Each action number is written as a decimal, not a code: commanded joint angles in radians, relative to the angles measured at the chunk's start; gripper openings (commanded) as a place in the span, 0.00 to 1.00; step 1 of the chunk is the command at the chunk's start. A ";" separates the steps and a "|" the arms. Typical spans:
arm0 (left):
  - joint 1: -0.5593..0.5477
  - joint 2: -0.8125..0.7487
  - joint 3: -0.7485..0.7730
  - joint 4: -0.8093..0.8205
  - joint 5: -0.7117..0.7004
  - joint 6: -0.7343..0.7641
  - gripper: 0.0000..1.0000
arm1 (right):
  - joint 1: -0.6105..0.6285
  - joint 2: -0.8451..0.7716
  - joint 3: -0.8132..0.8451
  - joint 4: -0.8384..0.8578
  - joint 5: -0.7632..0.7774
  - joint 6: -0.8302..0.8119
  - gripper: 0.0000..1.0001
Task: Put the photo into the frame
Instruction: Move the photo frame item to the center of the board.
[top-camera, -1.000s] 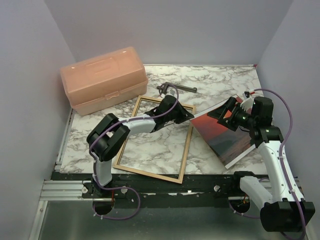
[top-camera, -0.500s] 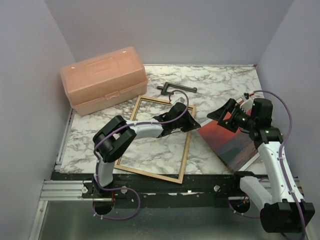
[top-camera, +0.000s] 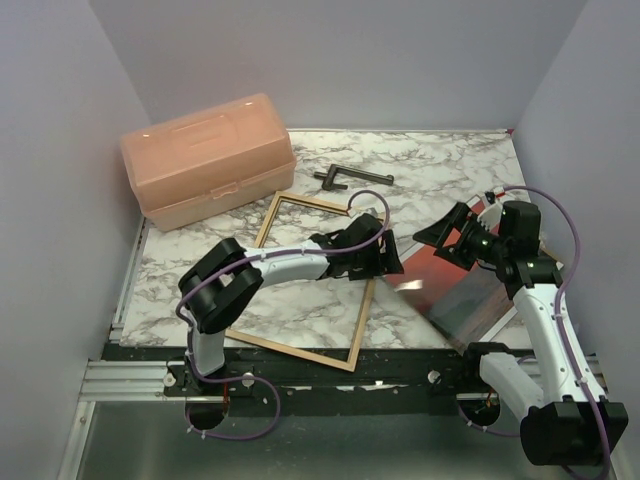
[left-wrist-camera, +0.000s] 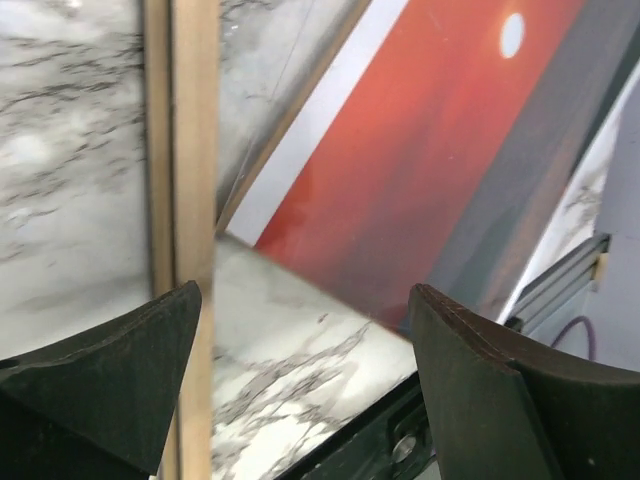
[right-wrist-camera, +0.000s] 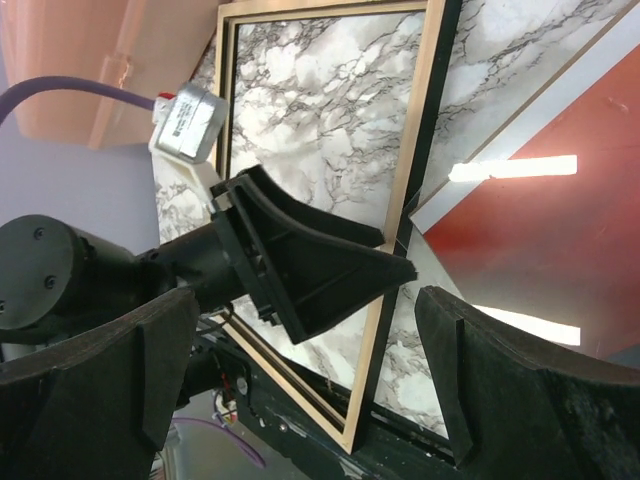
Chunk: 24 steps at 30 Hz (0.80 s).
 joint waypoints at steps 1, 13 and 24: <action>0.003 -0.109 -0.013 -0.166 -0.117 0.116 0.88 | 0.000 -0.008 -0.016 -0.013 0.022 -0.022 1.00; 0.099 -0.402 -0.261 0.039 0.104 0.133 0.91 | 0.000 0.033 -0.027 -0.022 0.004 -0.041 1.00; 0.341 -0.725 -0.649 0.240 0.249 0.050 0.91 | 0.002 0.069 -0.057 -0.016 -0.029 -0.059 1.00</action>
